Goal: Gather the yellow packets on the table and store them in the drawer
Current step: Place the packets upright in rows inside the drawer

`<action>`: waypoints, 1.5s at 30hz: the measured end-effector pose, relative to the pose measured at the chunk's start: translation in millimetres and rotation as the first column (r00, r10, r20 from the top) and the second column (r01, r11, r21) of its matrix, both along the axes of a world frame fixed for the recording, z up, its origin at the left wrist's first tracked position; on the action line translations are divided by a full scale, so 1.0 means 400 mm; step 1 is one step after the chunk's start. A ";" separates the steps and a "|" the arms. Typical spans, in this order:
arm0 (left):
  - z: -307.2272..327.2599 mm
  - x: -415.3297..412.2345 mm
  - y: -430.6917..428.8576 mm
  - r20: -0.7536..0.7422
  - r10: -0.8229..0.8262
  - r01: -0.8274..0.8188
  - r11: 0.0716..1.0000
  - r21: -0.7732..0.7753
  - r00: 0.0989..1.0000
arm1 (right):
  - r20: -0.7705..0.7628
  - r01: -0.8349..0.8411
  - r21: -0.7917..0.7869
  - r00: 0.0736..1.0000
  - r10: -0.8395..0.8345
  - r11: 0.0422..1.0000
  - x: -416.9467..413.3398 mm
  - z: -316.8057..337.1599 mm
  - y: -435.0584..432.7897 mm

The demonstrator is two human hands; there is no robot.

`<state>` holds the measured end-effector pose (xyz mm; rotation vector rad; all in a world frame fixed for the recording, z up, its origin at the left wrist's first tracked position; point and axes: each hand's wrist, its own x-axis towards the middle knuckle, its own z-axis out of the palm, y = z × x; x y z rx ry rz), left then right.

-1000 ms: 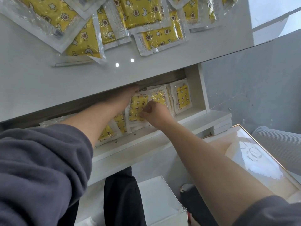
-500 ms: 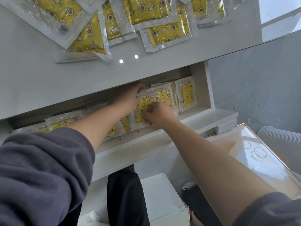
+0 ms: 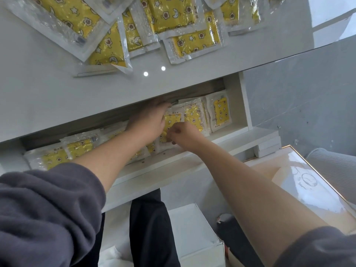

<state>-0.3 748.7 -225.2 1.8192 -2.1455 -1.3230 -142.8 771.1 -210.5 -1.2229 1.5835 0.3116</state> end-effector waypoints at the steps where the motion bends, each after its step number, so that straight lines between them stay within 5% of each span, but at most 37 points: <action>1: 0.021 0.008 0.009 0.000 -0.004 0.004 0.999 -0.034 1.000 | -0.003 0.023 -0.021 1.000 -0.023 1.000 -0.003 0.011 -0.001; 14: 0.326 0.089 0.077 -0.113 0.126 -0.139 0.983 -0.116 0.986 | 0.067 0.074 -0.147 0.996 -0.065 0.986 -0.007 0.266 -0.033; 25: 0.458 0.223 -0.140 -0.145 0.179 -0.216 0.926 -0.309 0.973 | 0.195 0.307 -0.327 0.947 -0.255 0.894 0.159 0.440 -0.206; 30: 0.422 0.291 -0.220 0.092 0.222 -0.168 0.900 -0.402 0.971 | 0.087 0.271 -0.406 0.962 -0.259 0.872 0.224 0.419 -0.264; 35: 0.362 0.324 -0.299 0.388 0.297 -0.231 0.951 -0.207 0.873 | -0.085 0.162 -0.611 0.960 -0.267 0.775 0.285 0.376 -0.351; 45: 0.337 0.374 -0.373 0.317 0.425 -0.433 0.900 -0.049 0.848 | -0.477 -0.260 -0.539 0.878 -0.036 0.801 0.358 0.313 -0.559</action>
